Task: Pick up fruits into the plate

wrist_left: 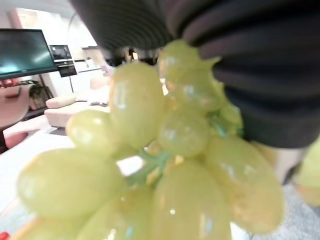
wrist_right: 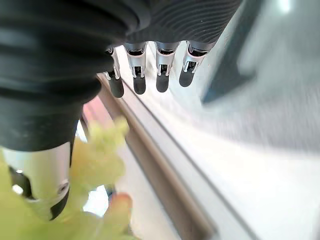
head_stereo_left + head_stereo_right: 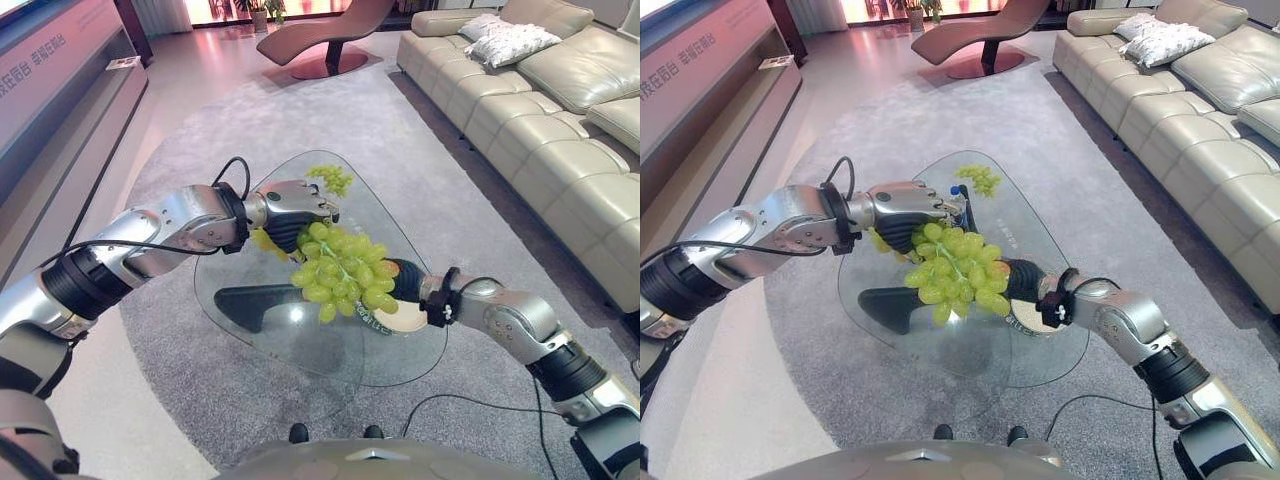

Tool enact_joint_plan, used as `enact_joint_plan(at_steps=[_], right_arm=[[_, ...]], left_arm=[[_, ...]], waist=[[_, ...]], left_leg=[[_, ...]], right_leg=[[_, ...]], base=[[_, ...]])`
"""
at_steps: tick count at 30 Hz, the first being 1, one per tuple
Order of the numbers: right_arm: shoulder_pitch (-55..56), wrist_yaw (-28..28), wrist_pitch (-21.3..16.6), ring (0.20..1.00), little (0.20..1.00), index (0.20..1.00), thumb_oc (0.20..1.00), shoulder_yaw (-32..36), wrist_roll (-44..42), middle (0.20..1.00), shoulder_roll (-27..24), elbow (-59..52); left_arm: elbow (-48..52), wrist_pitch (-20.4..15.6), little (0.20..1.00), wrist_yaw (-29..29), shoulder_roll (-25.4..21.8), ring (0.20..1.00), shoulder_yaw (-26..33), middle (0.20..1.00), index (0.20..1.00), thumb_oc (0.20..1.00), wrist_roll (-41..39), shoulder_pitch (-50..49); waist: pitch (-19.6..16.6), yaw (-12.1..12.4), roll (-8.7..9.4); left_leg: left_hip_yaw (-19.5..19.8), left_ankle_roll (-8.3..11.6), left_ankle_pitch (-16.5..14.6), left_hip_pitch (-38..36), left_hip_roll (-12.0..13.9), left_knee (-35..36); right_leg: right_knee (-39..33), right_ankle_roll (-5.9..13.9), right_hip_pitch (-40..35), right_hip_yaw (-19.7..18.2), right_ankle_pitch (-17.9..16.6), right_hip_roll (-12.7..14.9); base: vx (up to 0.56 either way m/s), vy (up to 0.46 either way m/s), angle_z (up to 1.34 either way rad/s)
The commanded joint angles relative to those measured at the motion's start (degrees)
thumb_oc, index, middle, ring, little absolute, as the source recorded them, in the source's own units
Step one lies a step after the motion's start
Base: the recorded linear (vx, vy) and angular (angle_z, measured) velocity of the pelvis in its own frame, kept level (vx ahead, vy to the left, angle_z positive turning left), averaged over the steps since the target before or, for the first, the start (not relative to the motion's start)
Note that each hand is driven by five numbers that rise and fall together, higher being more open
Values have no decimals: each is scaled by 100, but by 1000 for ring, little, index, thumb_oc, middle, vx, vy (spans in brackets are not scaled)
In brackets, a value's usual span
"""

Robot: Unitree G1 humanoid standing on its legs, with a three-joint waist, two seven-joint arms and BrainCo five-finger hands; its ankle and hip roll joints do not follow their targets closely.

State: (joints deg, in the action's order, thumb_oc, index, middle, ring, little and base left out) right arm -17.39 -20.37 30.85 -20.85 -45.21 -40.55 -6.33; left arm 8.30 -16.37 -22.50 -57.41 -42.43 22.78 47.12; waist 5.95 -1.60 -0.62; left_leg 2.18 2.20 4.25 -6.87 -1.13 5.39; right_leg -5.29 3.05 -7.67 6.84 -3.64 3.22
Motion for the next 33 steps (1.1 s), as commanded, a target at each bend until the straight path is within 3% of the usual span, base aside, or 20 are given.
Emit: enact_joint_plan(at_steps=[1, 15, 26, 33], right_arm=[[-1, 57, -557, 1000, 1000, 1000, 1000, 436, 123, 1000, -213, -144], [74, -160, -590, 1000, 1000, 1000, 1000, 857, -310, 1000, -339, 151], [-623, -243, -40, 1000, 1000, 1000, 1000, 258, -750, 1000, -315, 91], [-1181, -249, 545, 1000, 1000, 1000, 1000, -310, -1360, 1000, -107, 12]], left_arm=[[-259, 101, 200, 390, -285, 200, 700, 200, 200, 200, 137, 141], [-384, -259, 200, 698, -549, 200, 769, 200, 200, 200, 146, 262], [-187, -505, 200, 429, -290, 200, -63, 200, 200, 200, 358, 1111], [22, -570, 200, 173, -32, 200, -595, 200, 200, 200, 231, 1614]], waist=[[-132, 71, 76], [-118, 63, 62], [-126, 85, 91], [-154, 138, 122]], left_leg=[[-441, 86, -644, -381, 216, -78], [-431, 104, -708, -409, 247, -78], [-385, 107, -731, -431, 231, -82], [-353, 105, -690, -403, 207, -98]], right_leg=[[37, 407, -206, 84, 224, 237], [41, 418, -248, 115, 289, 245], [37, 414, -289, 124, 312, 242], [34, 397, -279, 156, 270, 253]], base=[[-16, 6, -3], [5, 0, 0], [8, -1, 0], [0, 0, 0]])
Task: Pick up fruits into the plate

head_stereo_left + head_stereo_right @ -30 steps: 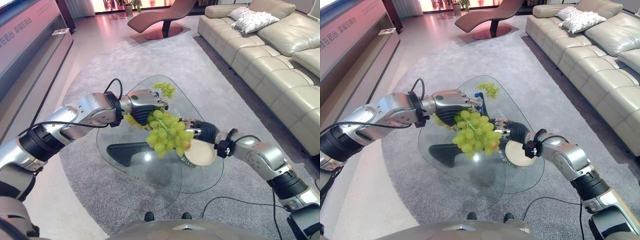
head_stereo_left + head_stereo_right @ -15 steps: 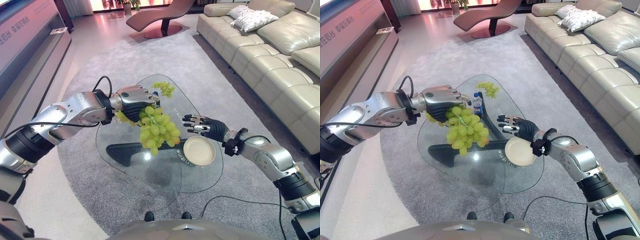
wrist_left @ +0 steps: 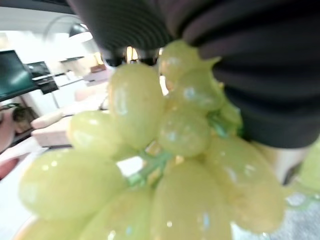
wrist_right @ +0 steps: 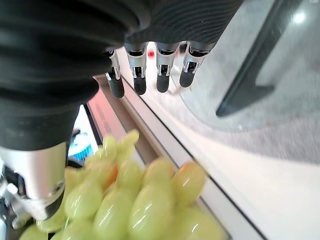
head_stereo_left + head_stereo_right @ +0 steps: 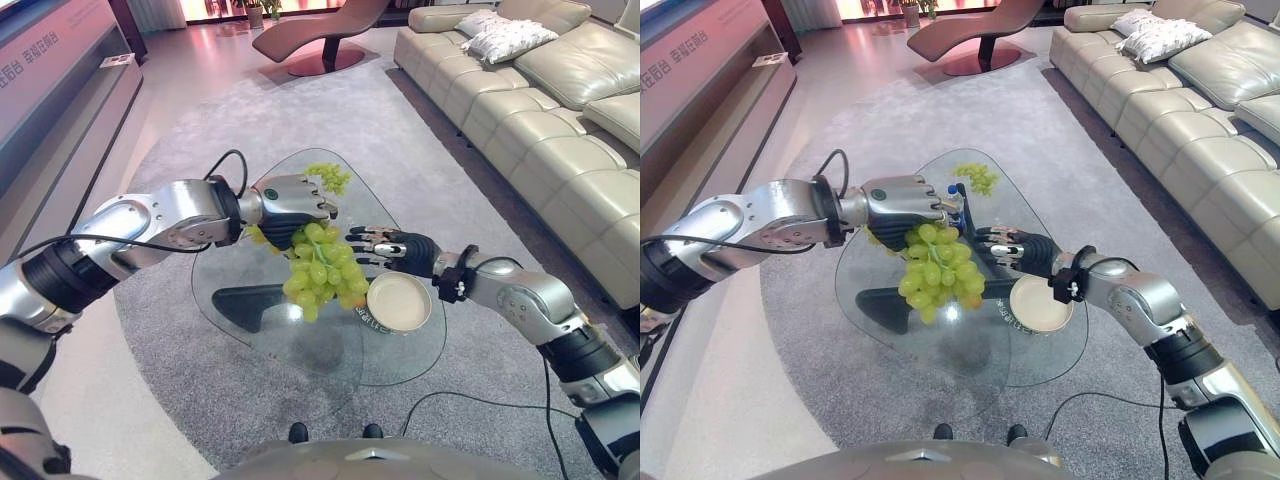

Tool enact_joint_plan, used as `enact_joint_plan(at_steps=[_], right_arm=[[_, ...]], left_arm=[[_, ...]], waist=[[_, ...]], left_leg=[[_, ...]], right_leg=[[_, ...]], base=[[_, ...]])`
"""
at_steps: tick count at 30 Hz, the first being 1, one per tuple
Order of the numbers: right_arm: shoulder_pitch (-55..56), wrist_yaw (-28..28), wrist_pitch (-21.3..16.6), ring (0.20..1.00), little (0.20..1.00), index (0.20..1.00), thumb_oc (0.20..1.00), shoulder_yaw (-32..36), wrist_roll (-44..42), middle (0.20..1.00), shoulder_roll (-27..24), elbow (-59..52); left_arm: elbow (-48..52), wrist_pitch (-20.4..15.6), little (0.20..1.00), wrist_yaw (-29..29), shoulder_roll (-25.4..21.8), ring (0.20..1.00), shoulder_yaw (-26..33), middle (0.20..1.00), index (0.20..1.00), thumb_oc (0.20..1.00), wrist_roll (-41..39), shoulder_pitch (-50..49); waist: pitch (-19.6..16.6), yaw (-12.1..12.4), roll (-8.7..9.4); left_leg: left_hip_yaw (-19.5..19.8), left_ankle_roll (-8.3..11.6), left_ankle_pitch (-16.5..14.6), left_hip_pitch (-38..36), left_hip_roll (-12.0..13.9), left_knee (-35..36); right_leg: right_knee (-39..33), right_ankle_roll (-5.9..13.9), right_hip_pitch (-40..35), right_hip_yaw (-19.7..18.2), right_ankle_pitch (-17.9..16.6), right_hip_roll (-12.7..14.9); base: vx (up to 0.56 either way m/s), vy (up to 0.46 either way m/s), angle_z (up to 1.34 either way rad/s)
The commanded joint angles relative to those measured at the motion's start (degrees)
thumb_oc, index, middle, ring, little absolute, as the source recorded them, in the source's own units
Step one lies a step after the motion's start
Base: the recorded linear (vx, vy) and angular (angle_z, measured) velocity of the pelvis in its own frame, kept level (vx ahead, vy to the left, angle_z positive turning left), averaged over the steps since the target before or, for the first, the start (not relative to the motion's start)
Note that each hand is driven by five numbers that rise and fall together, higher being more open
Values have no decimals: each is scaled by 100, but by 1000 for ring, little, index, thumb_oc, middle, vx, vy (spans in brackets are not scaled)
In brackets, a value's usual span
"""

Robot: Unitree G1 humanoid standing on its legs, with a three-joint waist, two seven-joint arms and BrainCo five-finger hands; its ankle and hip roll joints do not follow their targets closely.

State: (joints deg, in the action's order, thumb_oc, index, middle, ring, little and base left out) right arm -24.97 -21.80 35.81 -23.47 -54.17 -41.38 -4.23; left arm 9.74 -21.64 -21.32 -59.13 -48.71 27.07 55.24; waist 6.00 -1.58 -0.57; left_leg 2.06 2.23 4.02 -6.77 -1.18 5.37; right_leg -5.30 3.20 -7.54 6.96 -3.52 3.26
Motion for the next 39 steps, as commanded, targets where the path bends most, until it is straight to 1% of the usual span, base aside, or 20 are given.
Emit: enact_joint_plan(at_steps=[1, 3, 4, 8, 9, 13, 16, 23, 28, 32, 34, 35, 36, 37, 39], right_arm=[[-430, -111, 66, 1000, 1000, 1000, 1000, -59, -466, 1000, -20, -201], [-564, -155, 233, 1000, 1000, 1000, 1000, -241, -579, 1000, 1, -276], [-568, -144, 230, 1000, 1000, 1000, 1000, -244, -588, 1000, 2, -279], [-706, -88, 404, 1000, 1000, 1000, 1000, -417, -740, 1000, -14, -380], [-776, -81, 518, 1000, 1000, 1000, 1000, -498, -875, 1000, 5, -424], [-810, -123, 686, 1000, 1000, 1000, 1000, -612, -998, 1000, 77, -526], [-845, -153, 779, 1000, 1000, 1000, 1000, -692, -1144, 1000, 37, -677], [-934, -143, 949, 1000, 1000, 1000, 1000, -815, -1411, 1000, -7, -918], [-938, -161, 1089, 1000, 1000, 1000, 1000, -907, -1711, 1000, 13, -1029], [-963, -147, 1125, 1000, 1000, 1000, 1000, -969, -2028, 1000, 99, -1044], [-947, -160, 1079, 1000, 1000, 1000, 1000, -1001, -2154, 1000, 161, -1083], [-949, -170, 1043, 953, 953, 953, 953, -1006, -2187, 953, 175, -1114], [-952, -184, 1003, 539, 539, 539, 539, -1019, -2198, 539, 194, -1116], [-953, -142, 975, 200, 200, 200, 200, -1029, -2248, 200, 212, -1145], [-966, -129, 946, 200, 200, 200, 200, -1061, -2289, 200, 247, -1172]], left_arm=[[-123, -43, 200, 55, 144, 200, 22, 200, 200, 200, -196, 811], [-66, -54, 200, 27, 196, 200, -141, 200, 200, 200, -199, 940], [-66, -54, 200, 27, 195, 200, -148, 200, 200, 200, -202, 948], [28, -36, 200, 29, 180, 200, -308, 200, 200, 200, -296, 1110], [64, 0, 200, 26, 203, 200, -356, 200, 200, 200, -328, 1172], [83, 18, 200, 2, 252, 200, -422, 200, 200, 200, -317, 1224], [111, 41, 200, 0, 242, 200, -497, 200, 200, 200, -330, 1276], [110, 73, 200, -54, 200, 200, -580, 200, 200, 200, -342, 1303], [93, 19, 200, -9, 174, 200, -606, 200, 200, 200, -293, 1267], [77, 11, 200, 64, 212, 200, -665, 200, 200, 200, -305, 1311], [83, -16, 200, 74, 220, 200, -671, 200, 200, 200, -314, 1312], [87, -27, 200, 71, 218, 200, -671, 200, 200, 200, -321, 1312], [80, -33, 200, 67, 224, 200, -678, 200, 200, 200, -332, 1318], [82, -33, 200, 69, 235, 200, -679, 200, 200, 200, -319, 1302], [65, -47, 200, 76, 261, 200, -688, 200, 200, 200, -290, 1277]], waist=[[-160, 137, 118], [-173, 151, 127], [-172, 151, 128], [-195, 172, 137], [-195, 181, 142], [-199, 186, 140], [-193, 189, 144], [-188, 194, 140], [-186, 213, 135], [-176, 233, 136], [-181, 248, 137], [-179, 254, 138], [-179, 259, 138], [-180, 261, 137], [-188, 266, 136]], left_leg=[[-339, 102, -667, -413, 212, -96], [-330, 103, -670, -413, 210, -95], [-329, 103, -670, -412, 209, -95], [-315, 106, -668, -410, 204, -100], [-308, 101, -668, -412, 200, -106], [-304, 103, -667, -407, 201, -108], [-297, 99, -668, -400, 194, -121], [-271, 101, -662, -399, 188, -128], [-254, 101, -655, -397, 187, -133], [-242, 99, -652, -397, 185, -138], [-227, 98, -655, -401, 183, -141], [-227, 97, -657, -398, 184, -147], [-222, 98, -658, -400, 181, -148], [-219, 101, -657, -399, 180, -150], [-215, 103, -658, -395, 179, -149]], right_leg=[[35, 383, -292, 144, 259, 248], [40, 382, -290, 151, 264, 247], [40, 382, -289, 152, 264, 247], [41, 380, -293, 161, 268, 242], [46, 373, -294, 161, 269, 236], [53, 373, -288, 156, 277, 231], [65, 371, -284, 147, 282, 226], [83, 367, -279, 139, 287, 218], [79, 362, -286, 133, 286, 211], [78, 361, -294, 142, 284, 207], [82, 363, -296, 155, 288, 209], [84, 363, -299, 160, 290, 210], [83, 364, -302, 163, 292, 210], [85, 366, -302, 164, 291, 211], [80, 367, -301, 169, 294, 214]], base=[[0, 0, 0], [0, 0, 0], [0, 0, 0], [0, 0, 0], [0, 0, 0], [0, 0, 0], [0, 0, 0], [0, 0, 0], [0, 0, 0], [0, 0, 0], [0, 0, 0], [0, 0, 0], [0, 0, 0], [0, 0, 0], [0, 0, 0]])
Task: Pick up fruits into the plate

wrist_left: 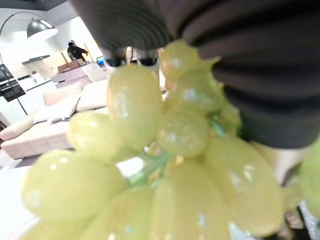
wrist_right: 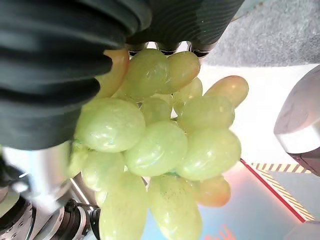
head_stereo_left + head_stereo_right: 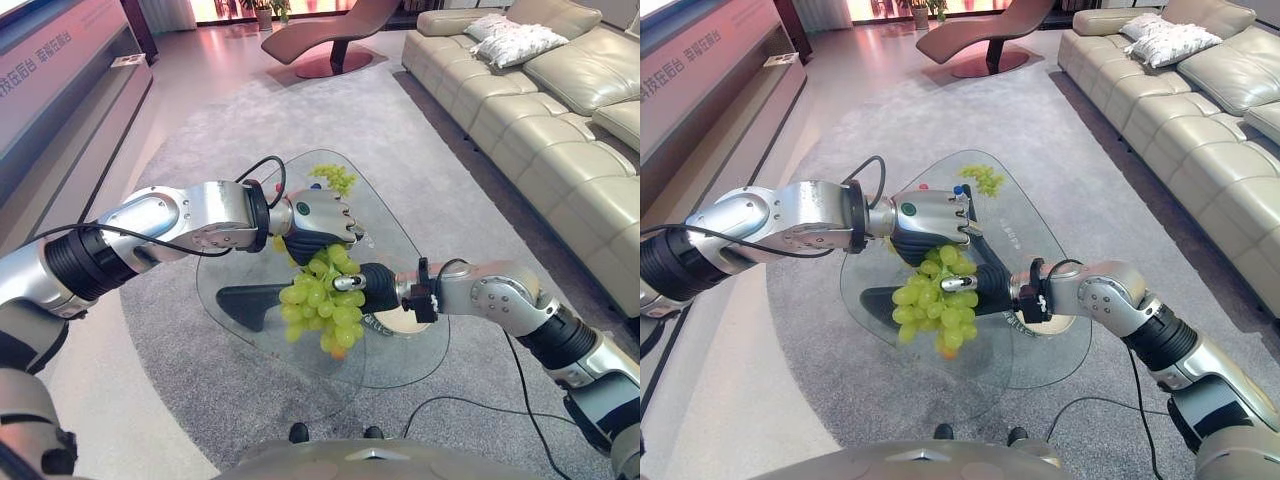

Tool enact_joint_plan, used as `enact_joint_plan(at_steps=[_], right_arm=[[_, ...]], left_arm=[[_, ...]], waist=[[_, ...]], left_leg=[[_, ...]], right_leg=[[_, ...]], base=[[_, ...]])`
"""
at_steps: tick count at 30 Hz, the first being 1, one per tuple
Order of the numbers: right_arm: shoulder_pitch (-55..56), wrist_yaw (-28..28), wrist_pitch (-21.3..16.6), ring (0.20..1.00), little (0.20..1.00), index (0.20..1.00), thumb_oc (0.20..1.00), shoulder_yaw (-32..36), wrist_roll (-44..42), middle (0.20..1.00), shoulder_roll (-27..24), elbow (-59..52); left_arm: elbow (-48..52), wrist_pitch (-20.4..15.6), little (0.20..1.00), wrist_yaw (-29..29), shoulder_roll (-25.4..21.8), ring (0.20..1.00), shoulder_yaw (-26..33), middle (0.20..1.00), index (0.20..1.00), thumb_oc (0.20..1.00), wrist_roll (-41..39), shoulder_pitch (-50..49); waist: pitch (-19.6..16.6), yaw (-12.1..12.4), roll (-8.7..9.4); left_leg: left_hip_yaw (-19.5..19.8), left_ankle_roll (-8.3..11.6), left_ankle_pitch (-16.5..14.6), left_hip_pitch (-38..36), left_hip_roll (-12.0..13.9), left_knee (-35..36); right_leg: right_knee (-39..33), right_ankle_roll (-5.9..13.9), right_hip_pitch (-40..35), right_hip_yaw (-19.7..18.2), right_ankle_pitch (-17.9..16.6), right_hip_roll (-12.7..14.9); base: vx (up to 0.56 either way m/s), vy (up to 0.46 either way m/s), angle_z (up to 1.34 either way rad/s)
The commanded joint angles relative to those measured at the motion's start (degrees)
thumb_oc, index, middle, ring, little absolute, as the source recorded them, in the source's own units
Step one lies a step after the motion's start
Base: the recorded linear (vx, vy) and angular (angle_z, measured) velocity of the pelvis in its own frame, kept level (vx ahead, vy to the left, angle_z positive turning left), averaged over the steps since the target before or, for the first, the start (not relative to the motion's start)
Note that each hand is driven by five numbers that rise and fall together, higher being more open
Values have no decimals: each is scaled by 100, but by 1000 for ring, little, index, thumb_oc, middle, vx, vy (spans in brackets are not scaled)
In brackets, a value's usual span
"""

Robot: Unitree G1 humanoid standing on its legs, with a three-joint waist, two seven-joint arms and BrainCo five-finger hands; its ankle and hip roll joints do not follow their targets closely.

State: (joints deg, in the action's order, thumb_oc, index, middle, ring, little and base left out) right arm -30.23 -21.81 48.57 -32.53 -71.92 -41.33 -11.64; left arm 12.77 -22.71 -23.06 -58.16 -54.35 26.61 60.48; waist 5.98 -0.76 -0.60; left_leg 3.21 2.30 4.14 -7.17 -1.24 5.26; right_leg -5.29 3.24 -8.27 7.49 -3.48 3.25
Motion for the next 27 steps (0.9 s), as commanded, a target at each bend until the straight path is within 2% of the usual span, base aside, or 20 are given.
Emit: enact_joint_plan(at_steps=[1, 17, 24, 25, 26, 27], right_arm=[[-433, -108, -324, 200, 200, 200, 200, -159, -553, 200, 253, -442], [-306, -110, -406, 200, 200, 200, 200, -57, -430, 200, 278, -371], [-222, -166, -587, 200, 200, 200, 200, 4, -419, 200, 281, -340], [-185, -183, -629, 200, 200, 200, 200, 42, -408, 200, 289, -342], [-161, -194, -669, 200, 200, 200, 200, 54, -402, 200, 301, -339], [-106, -196, -737, 200, 200, 200, 200, 78, -394, 200, 328, -322]], left_arm=[[-257, 42, 200, 263, 165, 200, -121, 200, 200, 200, -241, 743], [-322, 17, 200, 339, 169, 200, -76, 200, 200, 200, -205, 646], [-363, 93, 200, 450, 129, 200, 17, 200, 200, 200, -369, 504], [-363, 140, 294, 461, 125, 294, 58, 294, 294, 294, -456, 463], [-369, 155, 1000, 480, 126, 1000, 81, 1000, 1000, 1000, -490, 430], [-373, 182, 1000, 509, 136, 1000, 146, 1000, 1000, 1000, -569, 347]], waist=[[-185, 183, 134], [-204, 181, 126], [-196, 192, 126], [-193, 191, 126], [-189, 195, 127], [-187, 206, 130]], left_leg=[[-330, 96, -668, -361, 187, -134], [-330, 96, -650, -351, 181, -122], [-347, 97, -646, -344, 186, -123], [-345, 92, -645, -343, 185, -120], [-342, 90, -646, -342, 184, -122], [-339, 87, -646, -342, 183, -123]], right_leg=[[78, 363, -232, 120, 288, 215], [57, 367, -223, 134, 264, 217], [46, 372, -217, 142, 252, 227], [43, 372, -214, 142, 248, 228], [43, 373, -214, 142, 248, 229], [43, 376, -215, 146, 248, 231]], base=[[0, 0, 0], [0, 0, 0], [0, 0, 0], [0, 0, 0], [0, 0, 0], [0, 0, 0]])
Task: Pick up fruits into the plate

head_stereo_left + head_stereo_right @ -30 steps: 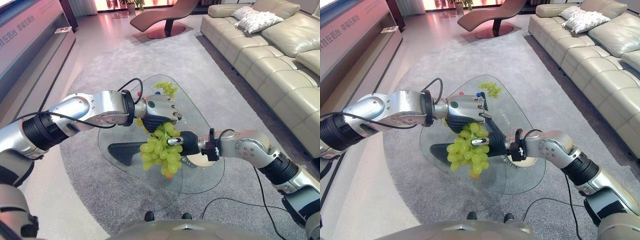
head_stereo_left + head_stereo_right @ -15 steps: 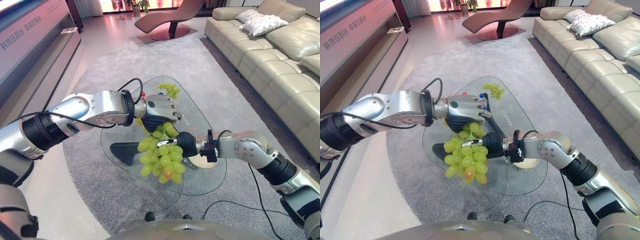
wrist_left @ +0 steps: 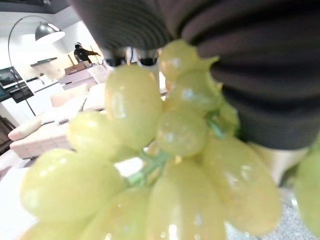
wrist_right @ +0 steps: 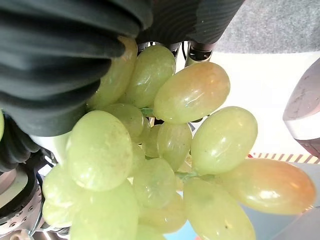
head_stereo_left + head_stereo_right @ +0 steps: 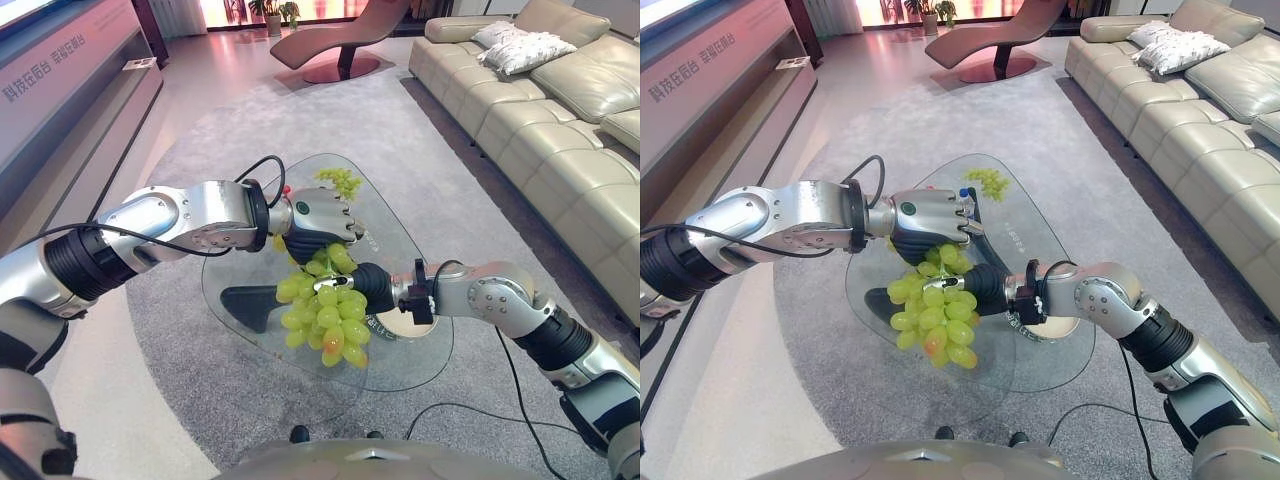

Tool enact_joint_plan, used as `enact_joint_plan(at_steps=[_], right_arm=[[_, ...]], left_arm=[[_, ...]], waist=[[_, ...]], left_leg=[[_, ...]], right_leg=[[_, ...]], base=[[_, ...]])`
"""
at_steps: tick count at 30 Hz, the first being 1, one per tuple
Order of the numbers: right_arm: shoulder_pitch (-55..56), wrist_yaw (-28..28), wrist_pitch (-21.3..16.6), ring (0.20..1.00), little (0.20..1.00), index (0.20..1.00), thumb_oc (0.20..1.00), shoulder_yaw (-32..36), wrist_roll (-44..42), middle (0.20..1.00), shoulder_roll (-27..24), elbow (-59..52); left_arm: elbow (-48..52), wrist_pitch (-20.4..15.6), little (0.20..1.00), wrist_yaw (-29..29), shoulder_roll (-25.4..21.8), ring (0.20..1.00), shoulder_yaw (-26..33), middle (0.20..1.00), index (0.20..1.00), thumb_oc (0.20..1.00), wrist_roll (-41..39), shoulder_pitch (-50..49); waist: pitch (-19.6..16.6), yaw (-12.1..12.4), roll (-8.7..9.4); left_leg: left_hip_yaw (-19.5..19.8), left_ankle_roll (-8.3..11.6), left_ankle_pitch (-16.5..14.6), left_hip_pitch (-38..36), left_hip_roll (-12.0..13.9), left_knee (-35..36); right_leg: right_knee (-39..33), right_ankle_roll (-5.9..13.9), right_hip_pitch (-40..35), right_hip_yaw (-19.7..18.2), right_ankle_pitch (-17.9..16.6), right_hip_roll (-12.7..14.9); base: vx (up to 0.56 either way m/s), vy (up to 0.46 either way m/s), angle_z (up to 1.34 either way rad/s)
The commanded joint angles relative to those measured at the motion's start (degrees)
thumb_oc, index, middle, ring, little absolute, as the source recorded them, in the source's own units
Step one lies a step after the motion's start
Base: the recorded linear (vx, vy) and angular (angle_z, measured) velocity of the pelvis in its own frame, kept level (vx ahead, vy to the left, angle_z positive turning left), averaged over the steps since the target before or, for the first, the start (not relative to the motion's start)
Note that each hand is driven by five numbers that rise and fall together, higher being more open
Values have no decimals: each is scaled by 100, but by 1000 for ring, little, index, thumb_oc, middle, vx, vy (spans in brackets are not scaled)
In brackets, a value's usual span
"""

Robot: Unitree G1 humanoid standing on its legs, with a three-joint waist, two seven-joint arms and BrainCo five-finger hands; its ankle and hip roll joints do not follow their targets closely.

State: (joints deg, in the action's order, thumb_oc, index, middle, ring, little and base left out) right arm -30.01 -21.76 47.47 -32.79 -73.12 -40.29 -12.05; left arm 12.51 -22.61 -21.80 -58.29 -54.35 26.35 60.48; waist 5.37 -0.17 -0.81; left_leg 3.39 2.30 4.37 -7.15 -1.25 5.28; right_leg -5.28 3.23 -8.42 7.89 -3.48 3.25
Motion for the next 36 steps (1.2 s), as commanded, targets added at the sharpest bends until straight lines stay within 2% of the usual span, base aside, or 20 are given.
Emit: enact_joint_plan(at_steps=[1, 11, 13, 19, 23, 31, 33, 36], right_arm=[[-92, -204, -655, 200, 200, 200, 200, 121, -254, 200, 237, -271], [766, -309, -1239, 200, 200, 200, 200, 709, -55, 200, 377, -97], [1078, -442, -1367, 200, 200, 200, 200, 966, 59, 200, 378, -12], [1713, -584, -1777, 200, 200, 200, 200, 1501, 232, 200, 490, 368], [2076, -627, -2099, 200, 200, 200, 200, 1841, 296, 200, 649, 664], [2775, -629, -2833, 200, 200, 200, 200, 2520, 892, 200, 1026, 1280], [2883, -445, -3091, 200, 200, 200, 200, 2658, 1159, 200, 1061, 1347], [2721, -165, -3659, 200, 200, 200, 200, 2780, 1633, 200, 984, 1705]], left_arm=[[-346, 188, 1000, 387, 153, 1000, 188, 1000, 1000, 1000, -585, 291], [-393, 83, 1000, 534, 37, 1000, 1196, 1000, 1000, 1000, -786, -1064], [-435, -16, 1000, 620, -41, 1000, 1547, 1000, 1000, 1000, -749, -1528], [-611, 37, 1000, 849, -88, 1000, 2399, 1000, 1000, 1000, -995, -2545], [-823, 49, 1000, 971, 59, 1000, 2984, 1000, 1000, 1000, -1137, -3257], [-1461, 526, 1000, 894, 693, 1000, 4069, 1000, 1000, 1000, -2055, -4816], [-1766, 894, 1000, 902, 925, 1000, 4249, 1000, 1000, 1000, -2468, -5242], [-2632, 1204, 1000, 1134, 1371, 1000, 4240, 1000, 1000, 1000, -3211, -5484]], waist=[[-131, 151, 149], [-95, 219, 136], [-85, 236, 141], [-48, 285, 131], [-22, 329, 138], [120, 392, 162], [221, 381, 157], [544, 375, 127]], left_leg=[[-358, 88, -669, -342, 186, -124], [-366, 87, -718, -379, 220, -113], [-379, 88, -716, -379, 229, -111], [-371, 93, -707, -380, 244, -116], [-340, 92, -707, -387, 252, -119], [-320, 105, -716, -386, 286, -167], [-322, 115, -717, -319, 299, -228], [-296, 124, -735, 29, 307, -458]], right_leg=[[41, 379, -200, 107, 249, 232], [28, 396, -231, 136, 290, 238], [28, 395, -231, 159, 288, 245], [28, 394, -242, 216, 280, 260], [28, 395, -259, 250, 282, 272], [39, 396, -273, 290, 285, 289], [69, 387, -214, 283, 283, 294], [212, 358, 108, 239, 274, 307]], base=[[0, 0, 0], [3, 0, 0], [0, 0, 0], [5, 2, 0], [41, 8, 2], [71, -6, 3], [25, -31, 2], [-127, -48, 2]])
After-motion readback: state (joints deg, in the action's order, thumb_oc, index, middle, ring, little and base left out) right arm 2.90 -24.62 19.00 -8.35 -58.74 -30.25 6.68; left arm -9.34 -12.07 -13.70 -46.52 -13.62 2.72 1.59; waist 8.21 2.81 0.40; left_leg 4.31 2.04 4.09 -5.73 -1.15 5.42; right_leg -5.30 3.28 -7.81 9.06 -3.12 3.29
